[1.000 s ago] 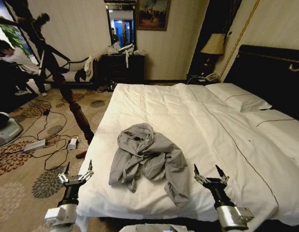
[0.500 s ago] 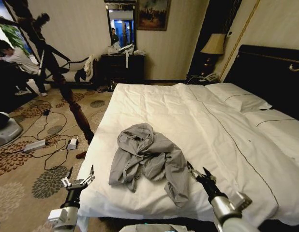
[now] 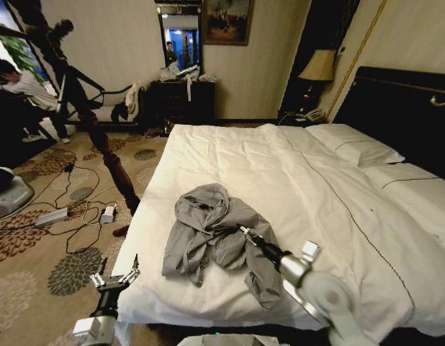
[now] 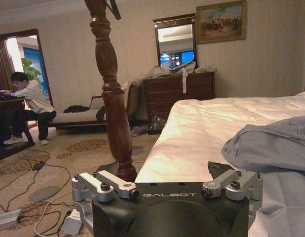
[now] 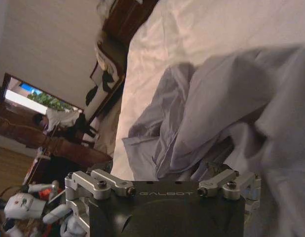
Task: Pick up the clothes from the bed and hang them on the clothes hanger.
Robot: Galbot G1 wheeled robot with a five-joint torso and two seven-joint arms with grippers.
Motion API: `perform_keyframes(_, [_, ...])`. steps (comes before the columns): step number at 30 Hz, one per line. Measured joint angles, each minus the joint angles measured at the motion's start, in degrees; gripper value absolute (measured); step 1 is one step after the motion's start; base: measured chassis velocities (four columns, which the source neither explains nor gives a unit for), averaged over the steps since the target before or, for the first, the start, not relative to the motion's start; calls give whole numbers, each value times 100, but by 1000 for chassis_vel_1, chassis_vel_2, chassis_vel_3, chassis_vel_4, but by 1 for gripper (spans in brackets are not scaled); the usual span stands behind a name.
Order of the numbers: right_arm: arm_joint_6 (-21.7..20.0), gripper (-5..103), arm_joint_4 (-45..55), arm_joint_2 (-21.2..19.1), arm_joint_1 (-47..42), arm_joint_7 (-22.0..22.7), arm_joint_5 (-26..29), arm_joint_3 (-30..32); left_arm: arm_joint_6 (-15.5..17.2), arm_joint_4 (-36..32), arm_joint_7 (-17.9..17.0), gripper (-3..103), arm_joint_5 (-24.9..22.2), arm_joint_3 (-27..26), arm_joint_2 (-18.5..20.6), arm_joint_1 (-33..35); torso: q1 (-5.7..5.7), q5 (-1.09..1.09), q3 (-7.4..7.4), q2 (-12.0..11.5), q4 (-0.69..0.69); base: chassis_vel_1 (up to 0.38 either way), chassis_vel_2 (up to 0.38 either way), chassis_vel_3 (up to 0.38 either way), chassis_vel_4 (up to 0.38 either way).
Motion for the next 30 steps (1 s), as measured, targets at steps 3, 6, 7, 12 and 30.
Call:
perform_keyframes(3, [-4,100,-295,117,260,-2,-64,-209,36,-24,-31,100,83,36,-30,-9,0,-1,0,0,0,0,0,0,0])
perform_keyframes(6, [-6,100,-799,432,730,-14,-177,-583,91,-90,-95,100,246,149,-104,-24,0,-1,0,0,0,0,0,0,0])
perform_keyframes(7, [-6,100,-799,432,730,-14,-177,-583,91,-90,-95,100,246,149,-104,-24,0,-1,0,0,0,0,0,0,0])
perform_keyframes(12, [-5,100,-1439,702,1176,-77,-387,-952,117,-135,-140,100,327,228,-194,-1,0,-2,0,0,-1,0,0,0,0])
perform_keyframes(30, [118,99,-2456,1211,1825,-194,-749,-1235,123,-231,-169,100,137,7,-63,113,0,-1,-1,0,-1,0,0,0,0])
